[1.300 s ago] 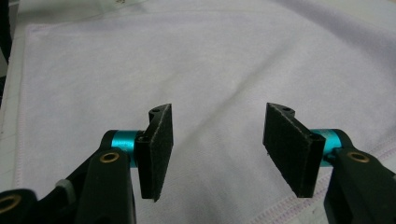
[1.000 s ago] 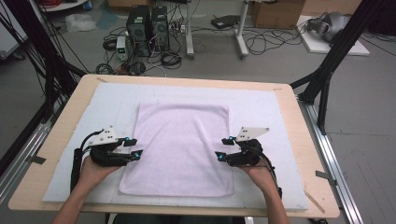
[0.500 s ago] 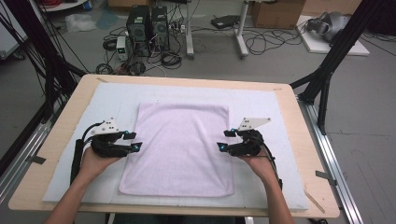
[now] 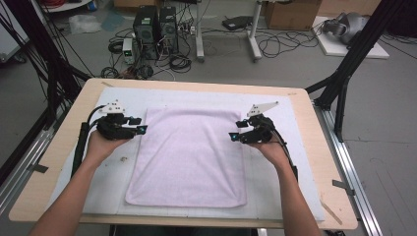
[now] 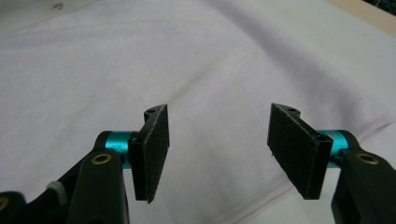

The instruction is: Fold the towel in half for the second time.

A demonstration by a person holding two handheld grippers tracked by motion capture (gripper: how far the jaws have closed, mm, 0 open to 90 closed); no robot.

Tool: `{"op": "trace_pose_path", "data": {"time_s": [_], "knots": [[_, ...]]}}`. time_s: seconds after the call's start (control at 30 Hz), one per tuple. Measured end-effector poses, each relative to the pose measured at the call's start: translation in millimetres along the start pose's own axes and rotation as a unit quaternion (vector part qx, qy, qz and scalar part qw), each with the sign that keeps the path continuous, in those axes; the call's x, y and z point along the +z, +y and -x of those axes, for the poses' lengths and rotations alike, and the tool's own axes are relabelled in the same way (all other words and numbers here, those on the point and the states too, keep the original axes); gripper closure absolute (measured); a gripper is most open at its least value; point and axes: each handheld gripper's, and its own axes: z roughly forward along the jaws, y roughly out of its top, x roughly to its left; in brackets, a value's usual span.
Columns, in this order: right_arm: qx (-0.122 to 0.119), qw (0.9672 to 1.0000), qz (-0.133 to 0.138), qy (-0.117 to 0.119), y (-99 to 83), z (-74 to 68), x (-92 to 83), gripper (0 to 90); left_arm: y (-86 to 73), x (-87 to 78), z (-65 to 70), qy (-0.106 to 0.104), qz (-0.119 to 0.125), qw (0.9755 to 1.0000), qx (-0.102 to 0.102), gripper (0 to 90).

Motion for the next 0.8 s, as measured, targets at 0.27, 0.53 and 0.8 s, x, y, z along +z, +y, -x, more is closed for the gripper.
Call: {"op": "trace_pose_path", "data": {"time_s": [0.27,0.53,0.8], "knots": [[0.007,0.9997,-0.012,-0.017,24.7,36.3,4.7,39.5,25.4,13.4,-21.5,-0.003,0.005,1.0,0.001,53.9],[0.043,0.9971,-0.038,-0.05,9.4,57.1,24.0,41.8,6.5,42.4,-39.5,0.027,-0.045,0.9984,-0.023,54.6],[0.061,0.9944,-0.05,-0.071,-6.8,61.9,38.8,40.9,-8.3,67.3,-48.8,0.048,-0.072,0.9952,-0.044,53.8]]}}
